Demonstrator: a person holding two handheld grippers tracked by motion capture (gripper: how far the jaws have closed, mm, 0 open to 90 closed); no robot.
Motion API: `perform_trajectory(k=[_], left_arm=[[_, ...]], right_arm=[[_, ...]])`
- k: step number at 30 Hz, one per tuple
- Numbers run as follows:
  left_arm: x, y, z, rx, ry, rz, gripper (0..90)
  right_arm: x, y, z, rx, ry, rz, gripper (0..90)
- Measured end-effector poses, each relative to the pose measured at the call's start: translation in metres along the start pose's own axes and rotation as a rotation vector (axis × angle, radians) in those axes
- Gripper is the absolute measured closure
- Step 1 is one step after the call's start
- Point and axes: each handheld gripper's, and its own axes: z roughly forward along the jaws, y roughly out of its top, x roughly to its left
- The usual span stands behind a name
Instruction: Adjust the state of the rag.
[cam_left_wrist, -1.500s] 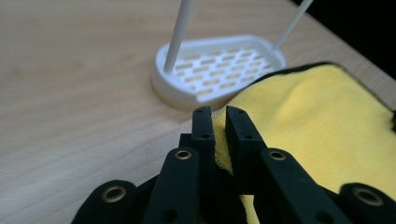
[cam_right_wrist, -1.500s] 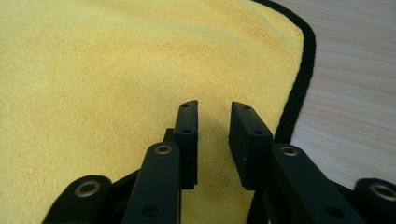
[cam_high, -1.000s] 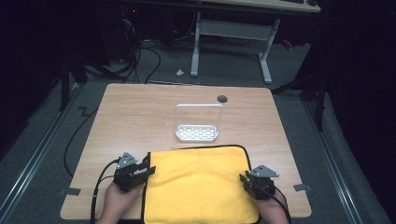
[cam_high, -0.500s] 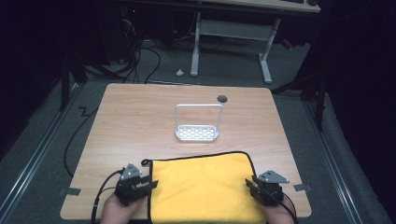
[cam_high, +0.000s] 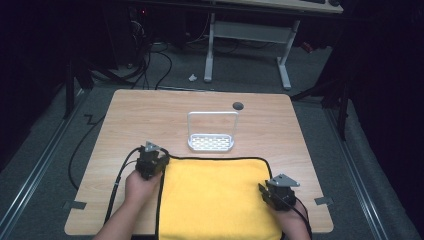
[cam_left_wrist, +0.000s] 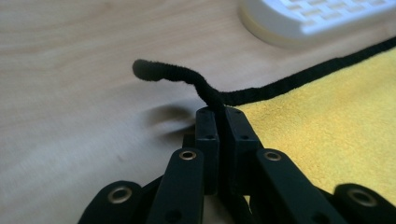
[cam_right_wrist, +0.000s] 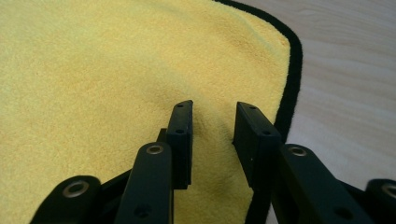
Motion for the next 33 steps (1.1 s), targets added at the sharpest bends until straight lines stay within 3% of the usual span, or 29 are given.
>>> perform_trajectory(k=[5,8,11,14,18,24,26,27,28,29,31,32,33], left_arm=[[0.009,0.012,0.012,-0.019,0.007,0.011,83.4],[0.012,0.014,0.013,-0.015,-0.011,0.002,80.4],[0.014,0.008,0.007,-0.038,-0.04,-0.016,78.2],[0.017,0.001,-0.002,-0.09,-0.083,-0.033,75.1],[0.019,0.0,-0.001,-0.108,-0.103,-0.045,63.3],[0.024,0.003,0.007,-0.114,-0.097,-0.088,55.3],[0.023,0.005,0.01,-0.101,-0.09,-0.089,55.3],[0.023,0.006,0.013,-0.09,-0.087,-0.091,56.3],[0.023,0.006,0.013,-0.09,-0.087,-0.091,57.3],[0.022,0.007,0.013,-0.089,-0.091,-0.084,57.3],[0.02,0.006,0.014,-0.087,-0.09,-0.069,60.9],[0.019,0.006,0.014,-0.082,-0.095,-0.058,71.0],[0.017,0.005,0.014,-0.078,-0.098,-0.039,71.0]], right_arm=[[-0.007,0.013,0.014,-0.001,-0.014,0.028,67.1],[-0.01,0.017,0.019,-0.002,-0.016,0.044,66.2],[-0.012,0.018,0.017,-0.002,-0.01,0.056,63.0],[-0.004,0.023,0.0,-0.071,0.021,0.067,58.7],[0.032,0.032,-0.018,-0.147,0.086,0.014,55.5],[0.111,0.042,-0.019,-0.17,0.212,-0.14,52.6],[0.133,0.045,-0.015,-0.162,0.246,-0.186,52.3],[0.153,0.048,-0.012,-0.154,0.284,-0.217,52.2],[0.162,0.049,-0.01,-0.15,0.3,-0.238,51.9],[0.162,0.049,-0.01,-0.15,0.3,-0.238,51.9],[0.18,0.051,-0.007,-0.143,0.332,-0.266,51.5],[0.197,0.052,-0.003,-0.135,0.365,-0.284,51.1],[0.197,0.052,-0.003,-0.135,0.365,-0.284,51.1]])
